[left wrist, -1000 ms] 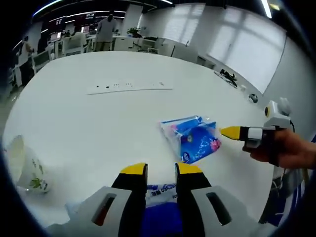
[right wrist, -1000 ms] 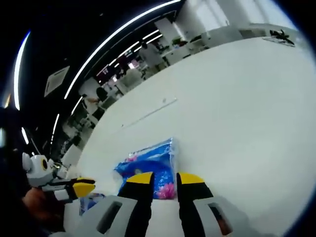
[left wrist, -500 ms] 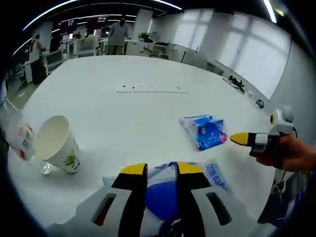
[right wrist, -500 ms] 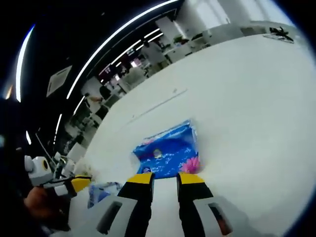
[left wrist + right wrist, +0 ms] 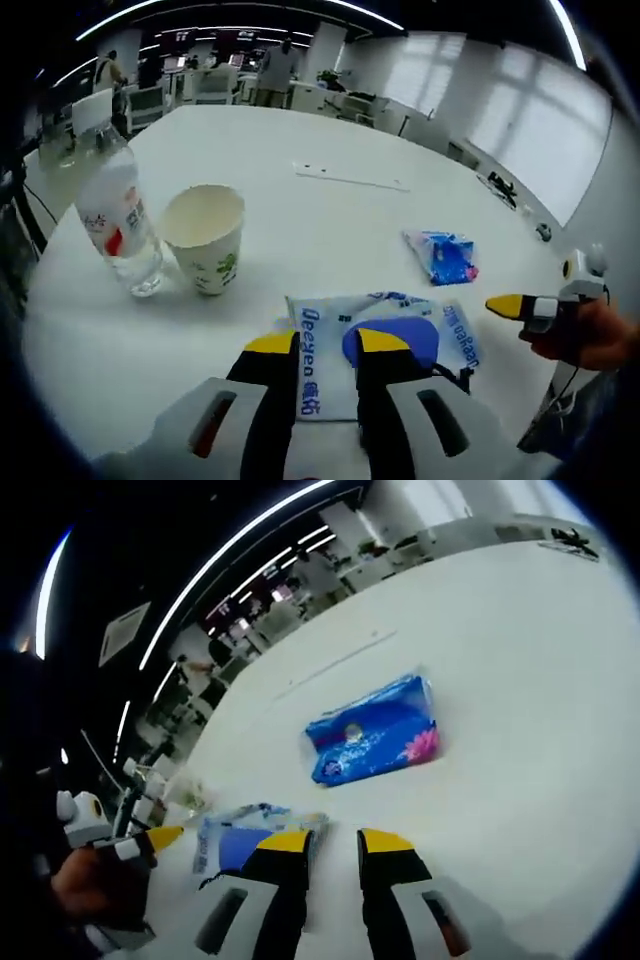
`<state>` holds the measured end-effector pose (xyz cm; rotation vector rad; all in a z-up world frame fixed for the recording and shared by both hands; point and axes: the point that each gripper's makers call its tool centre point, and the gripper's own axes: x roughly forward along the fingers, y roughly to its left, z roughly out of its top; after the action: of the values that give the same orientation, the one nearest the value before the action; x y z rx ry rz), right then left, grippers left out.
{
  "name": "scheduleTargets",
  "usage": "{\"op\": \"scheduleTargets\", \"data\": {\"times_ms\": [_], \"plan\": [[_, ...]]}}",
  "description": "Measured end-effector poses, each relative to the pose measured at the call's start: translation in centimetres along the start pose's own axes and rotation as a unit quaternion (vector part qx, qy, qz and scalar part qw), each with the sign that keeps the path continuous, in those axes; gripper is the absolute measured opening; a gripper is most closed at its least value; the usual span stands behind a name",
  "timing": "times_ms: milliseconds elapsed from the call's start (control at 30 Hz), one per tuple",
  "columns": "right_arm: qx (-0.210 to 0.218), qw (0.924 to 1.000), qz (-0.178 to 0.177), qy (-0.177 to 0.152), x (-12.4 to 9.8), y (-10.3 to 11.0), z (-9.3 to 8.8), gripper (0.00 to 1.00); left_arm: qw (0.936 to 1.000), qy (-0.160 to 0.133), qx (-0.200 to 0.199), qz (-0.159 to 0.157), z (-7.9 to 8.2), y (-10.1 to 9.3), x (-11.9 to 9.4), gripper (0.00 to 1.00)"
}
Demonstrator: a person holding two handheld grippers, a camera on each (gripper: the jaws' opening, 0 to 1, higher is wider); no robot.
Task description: Arrange the tabletop items into an orderly group along one side of the table until the central work area is clear of visible clutter.
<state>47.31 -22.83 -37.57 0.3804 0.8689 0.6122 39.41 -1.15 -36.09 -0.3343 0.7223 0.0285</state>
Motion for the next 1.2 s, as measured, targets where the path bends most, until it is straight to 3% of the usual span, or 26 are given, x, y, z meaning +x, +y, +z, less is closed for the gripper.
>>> {"op": "scheduleTargets", "data": {"times_ms": [133,333,400,500,600,667,700,733,800,867,967,1200], "plan": [[0.001,1.0000,0.000,0.008,-0.8,0.0,-1.2,0.16,0.9999,0.002,-0.016,0.006,-1.1,1.4,-0.7,0.20],[0.008,0.9999,0.000,0.008,-2.0,0.5,-2.7,0.16,0.9996,0.011,-0.024,0.004,-2.6,1.0,-2.7,0.19],[0.012,0.9999,-0.001,0.007,-2.3,0.9,-3.4,0.16,0.9996,0.014,-0.026,0.002,-3.2,1.9,-1.8,0.19],[0.020,0.9998,-0.002,0.006,-2.8,0.9,-3.9,0.16,0.9995,0.021,-0.025,0.000,-4.2,0.7,-3.3,0.19],[0.024,0.9997,-0.002,0.007,-2.9,0.8,-4.5,0.16,0.9995,0.026,-0.017,-0.006,-4.2,0.6,-3.3,0.19],[0.023,0.9997,0.000,0.005,-3.2,1.0,-4.6,0.16,0.9995,0.027,-0.018,-0.003,-4.9,-0.1,-4.8,0.18],[0.021,0.9998,0.001,0.005,-3.3,1.1,-4.7,0.16,0.9994,0.027,-0.020,-0.004,-5.0,2.0,-3.0,0.19],[0.020,0.9998,0.002,0.006,-3.3,1.3,-5.1,0.16,0.9995,0.027,-0.019,-0.003,-5.1,2.2,-3.0,0.18],[0.018,0.9998,0.003,0.008,-3.5,1.4,-5.6,0.16,0.9995,0.027,-0.015,-0.004,-5.3,1.4,-4.1,0.18],[0.016,0.9998,0.003,0.013,-3.7,1.8,-6.7,0.16,0.9995,0.027,-0.014,-0.006,-5.5,2.2,-3.7,0.18],[0.018,0.9997,0.003,0.019,-4.0,1.8,-7.6,0.16,0.9995,0.029,-0.012,-0.010,-5.4,1.8,-4.2,0.19],[0.019,0.9995,0.001,0.024,-4.4,2.2,-8.2,0.16,0.9993,0.032,-0.019,-0.009,-6.2,2.8,-4.0,0.18]]}}
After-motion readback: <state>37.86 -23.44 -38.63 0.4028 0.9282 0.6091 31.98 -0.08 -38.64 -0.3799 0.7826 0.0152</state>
